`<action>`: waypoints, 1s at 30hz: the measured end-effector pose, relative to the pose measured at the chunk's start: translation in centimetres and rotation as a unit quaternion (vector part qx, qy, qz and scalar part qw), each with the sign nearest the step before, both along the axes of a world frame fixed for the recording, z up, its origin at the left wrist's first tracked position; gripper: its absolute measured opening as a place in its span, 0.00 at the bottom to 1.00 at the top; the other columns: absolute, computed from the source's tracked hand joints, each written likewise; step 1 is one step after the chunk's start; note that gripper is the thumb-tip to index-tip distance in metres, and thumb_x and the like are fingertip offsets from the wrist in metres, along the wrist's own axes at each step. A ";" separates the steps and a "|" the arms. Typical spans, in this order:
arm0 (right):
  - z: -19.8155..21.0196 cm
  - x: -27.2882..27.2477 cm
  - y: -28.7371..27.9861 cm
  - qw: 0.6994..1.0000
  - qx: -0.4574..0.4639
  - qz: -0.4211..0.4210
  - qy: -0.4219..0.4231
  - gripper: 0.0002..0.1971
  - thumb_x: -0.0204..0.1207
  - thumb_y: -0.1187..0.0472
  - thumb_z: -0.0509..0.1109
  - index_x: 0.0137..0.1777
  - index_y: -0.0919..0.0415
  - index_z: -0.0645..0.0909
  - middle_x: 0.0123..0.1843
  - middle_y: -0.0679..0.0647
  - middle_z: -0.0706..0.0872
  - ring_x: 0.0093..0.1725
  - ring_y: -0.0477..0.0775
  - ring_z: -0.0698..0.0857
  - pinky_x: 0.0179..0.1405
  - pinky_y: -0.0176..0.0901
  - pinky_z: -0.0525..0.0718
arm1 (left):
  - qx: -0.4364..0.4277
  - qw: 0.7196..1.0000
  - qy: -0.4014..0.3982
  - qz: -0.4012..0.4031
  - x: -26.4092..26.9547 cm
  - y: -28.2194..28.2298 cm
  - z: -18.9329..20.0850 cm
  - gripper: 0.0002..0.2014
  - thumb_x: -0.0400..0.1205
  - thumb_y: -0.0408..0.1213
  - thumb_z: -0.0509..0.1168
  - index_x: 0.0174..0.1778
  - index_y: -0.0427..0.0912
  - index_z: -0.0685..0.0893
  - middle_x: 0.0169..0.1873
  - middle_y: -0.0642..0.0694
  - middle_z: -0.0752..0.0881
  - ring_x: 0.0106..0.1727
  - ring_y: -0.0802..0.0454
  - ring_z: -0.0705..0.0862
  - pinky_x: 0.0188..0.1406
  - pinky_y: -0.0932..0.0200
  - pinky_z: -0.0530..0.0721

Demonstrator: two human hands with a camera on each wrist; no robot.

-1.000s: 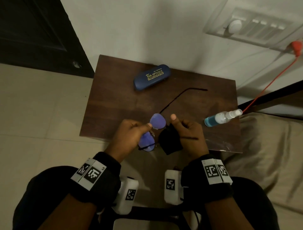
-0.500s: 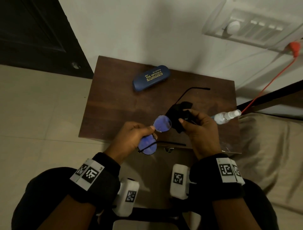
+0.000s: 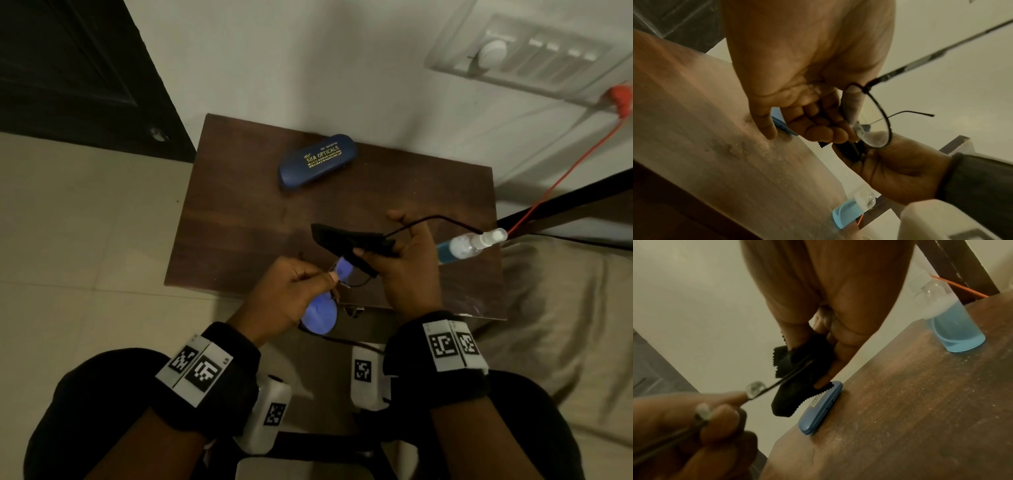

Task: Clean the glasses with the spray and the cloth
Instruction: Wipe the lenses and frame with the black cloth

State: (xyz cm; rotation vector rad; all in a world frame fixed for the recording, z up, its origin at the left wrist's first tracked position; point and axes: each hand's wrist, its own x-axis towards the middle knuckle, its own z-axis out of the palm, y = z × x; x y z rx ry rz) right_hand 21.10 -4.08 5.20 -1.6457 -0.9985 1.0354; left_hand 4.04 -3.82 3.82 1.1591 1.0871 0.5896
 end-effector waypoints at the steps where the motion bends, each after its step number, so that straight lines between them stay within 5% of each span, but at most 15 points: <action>1: -0.1 -0.1 0.0 1.000 0.000 -0.006 -0.013 0.29 0.65 0.75 0.78 0.62 0.59 0.70 0.37 0.47 0.85 0.36 0.37 0.87 0.35 0.29 0.83 | -0.008 1.000 0.000 0.005 0.0 0.0 0.1 0.22 0.83 0.30 0.63 0.20 0.42 0.80 0.13 0.57 0.78 0.20 0.66 0.77 0.26 0.75 0.73; 4: 0.0 -0.6 0.1 0.997 0.006 -0.042 -0.063 0.29 0.65 0.71 0.79 0.64 0.59 0.72 0.37 0.54 0.86 0.36 0.41 0.87 0.38 0.34 0.85 | -0.036 0.999 -0.005 0.024 -0.3 0.1 0.3 0.22 0.82 0.30 0.63 0.19 0.38 0.80 0.15 0.55 0.79 0.20 0.63 0.77 0.27 0.70 0.75; 7: 0.5 -0.5 0.4 0.991 0.045 -0.088 -0.088 0.25 0.65 0.73 0.79 0.60 0.62 0.74 0.39 0.51 0.85 0.35 0.34 0.85 0.34 0.26 0.82 | -0.067 0.996 -0.009 0.053 -0.5 0.0 -0.1 0.19 0.81 0.32 0.65 0.25 0.25 0.80 0.20 0.44 0.79 0.25 0.54 0.79 0.32 0.64 0.76; 9: 0.9 -0.4 0.5 0.988 0.071 -0.099 -0.098 0.25 0.64 0.75 0.79 0.57 0.60 0.73 0.45 0.59 0.85 0.37 0.33 0.84 0.34 0.24 0.80 | -0.081 0.995 -0.009 0.061 -0.6 0.0 -0.3 0.19 0.81 0.33 0.66 0.29 0.21 0.80 0.24 0.39 0.81 0.28 0.50 0.80 0.35 0.60 0.78; 11: 1.4 -0.5 0.3 0.987 0.086 -0.092 -0.095 0.27 0.64 0.77 0.77 0.60 0.62 0.72 0.50 0.65 0.84 0.38 0.30 0.84 0.35 0.21 0.79 | -0.082 0.995 -0.008 0.058 -0.5 0.0 -0.2 0.19 0.81 0.33 0.65 0.26 0.25 0.81 0.21 0.44 0.81 0.25 0.55 0.81 0.33 0.63 0.77; 14: 1.3 -0.7 0.1 0.990 0.087 -0.081 -0.074 0.31 0.63 0.79 0.77 0.66 0.68 0.70 0.52 0.53 0.80 0.41 0.23 0.82 0.38 0.19 0.78 | -0.064 0.997 -0.011 0.037 -0.3 -0.1 0.4 0.27 0.82 0.30 0.63 0.13 0.45 0.80 0.13 0.56 0.78 0.18 0.65 0.77 0.27 0.72 0.74; 18: 0.3 -1.0 0.1 0.995 0.038 -0.070 -0.062 0.35 0.64 0.75 0.78 0.71 0.64 0.69 0.44 0.38 0.84 0.43 0.32 0.86 0.47 0.38 0.86 | -0.037 0.999 -0.022 0.024 -0.2 -0.1 0.4 0.20 0.83 0.33 0.63 0.23 0.35 0.81 0.16 0.55 0.81 0.21 0.62 0.79 0.27 0.71 0.76; 22: -0.1 -1.8 -0.1 0.996 0.020 -0.063 -0.065 0.38 0.64 0.65 0.80 0.74 0.56 0.68 0.56 0.44 0.83 0.55 0.52 0.86 0.56 0.59 0.85 | -0.029 0.999 -0.011 0.026 -0.2 -0.1 0.3 0.19 0.83 0.31 0.63 0.23 0.31 0.79 0.14 0.56 0.79 0.19 0.65 0.78 0.25 0.73 0.74; 24: 0.3 -1.9 -0.2 0.995 0.019 -0.065 -0.075 0.38 0.62 0.63 0.80 0.72 0.56 0.68 0.57 0.44 0.81 0.55 0.40 0.85 0.57 0.53 0.85 | -0.028 0.999 0.012 0.031 -0.2 -0.1 0.2 0.22 0.82 0.31 0.64 0.20 0.32 0.78 0.14 0.55 0.78 0.18 0.63 0.76 0.26 0.71 0.74; 27: 0.6 -0.8 -0.1 0.992 0.048 -0.097 -0.071 0.35 0.65 0.77 0.77 0.72 0.67 0.69 0.49 0.36 0.79 0.44 0.19 0.79 0.45 0.23 0.81 | -0.036 0.998 0.040 0.038 -0.4 -0.1 -0.1 0.26 0.81 0.31 0.66 0.12 0.44 0.77 0.11 0.55 0.76 0.17 0.63 0.74 0.24 0.70 0.73; 30: 1.2 -0.2 0.0 0.988 0.071 -0.129 -0.053 0.36 0.66 0.81 0.74 0.73 0.63 0.67 0.32 0.38 0.86 0.37 0.31 0.85 0.40 0.29 0.85 | -0.036 0.997 0.051 0.046 -0.2 -0.2 0.1 0.25 0.81 0.32 0.66 0.13 0.44 0.78 0.11 0.54 0.77 0.17 0.62 0.76 0.26 0.67 0.74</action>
